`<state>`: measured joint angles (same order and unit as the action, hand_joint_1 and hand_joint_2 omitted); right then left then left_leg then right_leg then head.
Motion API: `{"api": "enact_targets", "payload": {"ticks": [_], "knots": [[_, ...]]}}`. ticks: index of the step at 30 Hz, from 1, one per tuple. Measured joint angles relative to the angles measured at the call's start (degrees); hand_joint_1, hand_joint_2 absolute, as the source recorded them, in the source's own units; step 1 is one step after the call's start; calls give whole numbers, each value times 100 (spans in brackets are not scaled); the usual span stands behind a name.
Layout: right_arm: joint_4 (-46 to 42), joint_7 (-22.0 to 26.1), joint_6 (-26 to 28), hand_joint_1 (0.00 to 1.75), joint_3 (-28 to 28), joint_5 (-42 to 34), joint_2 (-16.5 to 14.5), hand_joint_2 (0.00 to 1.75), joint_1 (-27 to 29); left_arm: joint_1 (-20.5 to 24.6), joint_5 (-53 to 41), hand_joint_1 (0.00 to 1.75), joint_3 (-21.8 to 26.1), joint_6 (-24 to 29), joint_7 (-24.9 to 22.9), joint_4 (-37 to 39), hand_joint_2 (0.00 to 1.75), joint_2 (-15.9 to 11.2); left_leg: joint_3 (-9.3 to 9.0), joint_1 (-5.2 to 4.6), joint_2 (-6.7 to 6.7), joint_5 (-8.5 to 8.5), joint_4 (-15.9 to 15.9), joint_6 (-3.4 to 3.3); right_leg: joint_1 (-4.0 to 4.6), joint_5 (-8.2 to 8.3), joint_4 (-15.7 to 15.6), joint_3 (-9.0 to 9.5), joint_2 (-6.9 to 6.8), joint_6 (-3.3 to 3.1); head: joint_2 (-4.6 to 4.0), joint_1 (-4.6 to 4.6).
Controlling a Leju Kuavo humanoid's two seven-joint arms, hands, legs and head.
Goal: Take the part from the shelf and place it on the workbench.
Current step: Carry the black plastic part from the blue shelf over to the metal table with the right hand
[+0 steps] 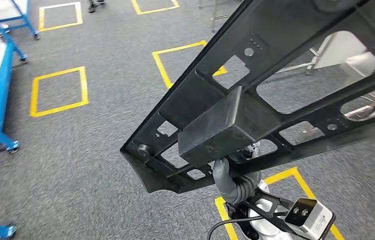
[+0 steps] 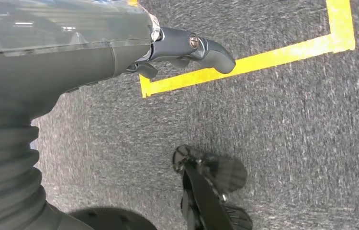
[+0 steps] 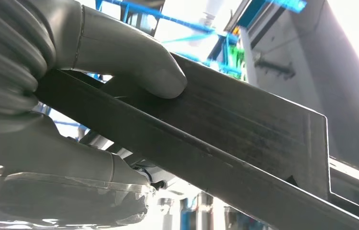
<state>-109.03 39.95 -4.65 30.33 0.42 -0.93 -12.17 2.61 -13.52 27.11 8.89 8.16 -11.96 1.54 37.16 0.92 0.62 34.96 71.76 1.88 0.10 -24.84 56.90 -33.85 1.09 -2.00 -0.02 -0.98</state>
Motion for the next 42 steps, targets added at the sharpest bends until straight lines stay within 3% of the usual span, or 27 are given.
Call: {"api": "enact_targets", "payload": {"ticks": [1,2,4,6,8,9,10,12,14,16,17,18,19,20,22,23,25,27,29,31,32,33,34,36,38,40,42], "knots": [[23,0,4,175,14,-18,2,175,-1,-16,0,0,8,1,11,0,175,0,128,1,-13,11,202,7,4,-3,8,1,85,-1,0,0],[45,0,13,175,31,-31,2,175,-2,-27,0,0,16,3,20,0,175,1,159,3,-18,-88,192,9,6,-6,18,3,167,2,0,0],[74,0,34,175,66,-46,2,175,-6,-33,-2,0,33,11,29,0,175,1,-95,19,-107,-541,-479,-1,-1,-23,52,13,330,26,0,0],[84,1,56,175,85,-55,1,175,-10,-31,-18,0,44,21,29,1,175,-1,-386,37,-321,-820,-1175,-30,2,-44,102,-11,461,77,0,0],[86,-1,62,175,92,-59,-1,175,-3,-18,-38,0,52,33,24,1,175,-1,-463,21,-400,-828,-1354,-88,-10,-39,119,-52,560,146,0,0],[85,-1,62,175,93,-60,-1,175,6,-9,-46,0,59,44,20,1,175,0,-470,17,-347,-844,-1365,-130,-20,-29,112,-66,605,184,0,0],[81,-1,61,175,94,-60,-1,175,20,0,-53,0,66,54,14,0,175,1,-482,15,-289,-859,-1386,-170,-29,-37,127,-77,576,214,0,0],[69,0,53,175,94,-54,-2,175,38,1,-72,0,81,77,4,0,175,2,-503,19,-163,-886,-1431,-250,-21,-206,391,-206,314,258,0,0],[62,1,40,175,96,-43,-3,175,51,-16,-91,0,102,92,-3,0,175,0,-505,-4,-24,-882,-1440,-296,-33,-567,1093,-552,23,291,0,0],[60,1,36,175,97,-37,-3,175,78,-31,-105,0,124,100,-7,0,175,-1,-504,-23,130,-869,-1437,-307,-65,-780,1728,-880,-44,323,0,0],[60,0,38,175,97,-37,-3,175,91,-31,-111,0,131,102,-7,0,175,-1,-506,-27,205,-861,-1435,-304,-76,-735,1768,-904,-61,329,0,0],[60,0,40,175,97,-37,-3,175,99,-26,-119,0,133,102,-6,0,175,-1,-515,-30,274,-851,-1434,-296,-82,-592,1564,-799,-92,328,0,0],[59,0,44,175,97,-37,-3,175,103,-20,-131,0,134,101,-6,0,175,0,-531,-32,337,-838,-1433,-284,-80,-396,1167,-584,-172,317,0,0],[57,1,50,175,97,-37,-3,175,101,-16,-142,0,134,98,-4,0,175,0,-552,-40,391,-822,-1432,-266,-62,-247,735,-349,-326,292,0,0],[50,1,67,175,97,-38,-4,175,93,-12,-168,0,135,82,13,0,175,0,-593,-60,489,-788,-1428,-208,-13,-99,181,-53,-537,239,0,0],[46,1,75,175,96,-43,-3,175,89,-9,-177,0,136,69,23,0,175,0,-610,-68,539,-775,-1431,-175,13,-106,116,-29,-559,215,0,0],[35,0,87,175,95,-66,-2,175,85,5,-189,0,137,44,37,0,175,3,-641,-57,628,-750,-1439,-105,13,-78,86,-30,-411,158,0,0],[28,3,84,175,93,-95,-4,175,63,17,-192,0,137,33,38,0,175,9,-582,-30,435,-599,-1250,-48,-21,-33,24,-3,-274,87,0,0],[27,7,69,175,92,-119,-8,175,34,10,-186,0,141,36,37,0,175,15,-287,-11,107,-249,-603,-13,-33,-11,-2,8,-138,39,0,0],[37,5,52,175,92,-139,-9,175,28,-17,-172,0,154,65,34,0,175,17,79,-9,-2,8,115,10,-22,-11,7,3,27,23,0,0],[45,3,44,175,92,-146,-9,175,31,-27,-162,0,164,88,33,0,175,17,157,-8,-12,-26,228,14,-20,-11,14,5,116,23,0,0],[54,2,34,175,92,-152,-8,175,30,-31,-145,0,176,108,35,0,175,16,129,-5,-21,-170,112,14,-22,-14,24,9,205,29,0,0],[59,1,25,175,92,-157,-8,175,26,-29,-126,0,190,119,42,0,175,16,-2,3,-54,-392,-214,9,-26,-20,39,15,287,39,0,0],[64,1,-1,175,92,-164,-8,175,11,-23,-89,0,231,124,60,0,175,14,-338,32,-277,-737,-994,-13,-28,-43,90,6,435,84,0,0],[70,1,-34,175,93,-169,-8,175,-4,-16,-72,0,279,150,74,0,175,4,-488,33,-430,-805,-1345,-63,-33,-48,123,-32,553,155,0,0],[76,0,-52,175,93,-181,-8,175,-10,-3,-61,0,315,204,80,-1,175,-20,-504,18,-344,-810,-1372,-139,-45,-30,113,-61,645,231,0,0],[78,1,-57,175,92,-199,-7,175,-22,8,-49,0,346,264,81,-2,175,-55,-529,25,-219,-846,-1418,-226,-36,-136,267,-144,440,285,0,0]]}}
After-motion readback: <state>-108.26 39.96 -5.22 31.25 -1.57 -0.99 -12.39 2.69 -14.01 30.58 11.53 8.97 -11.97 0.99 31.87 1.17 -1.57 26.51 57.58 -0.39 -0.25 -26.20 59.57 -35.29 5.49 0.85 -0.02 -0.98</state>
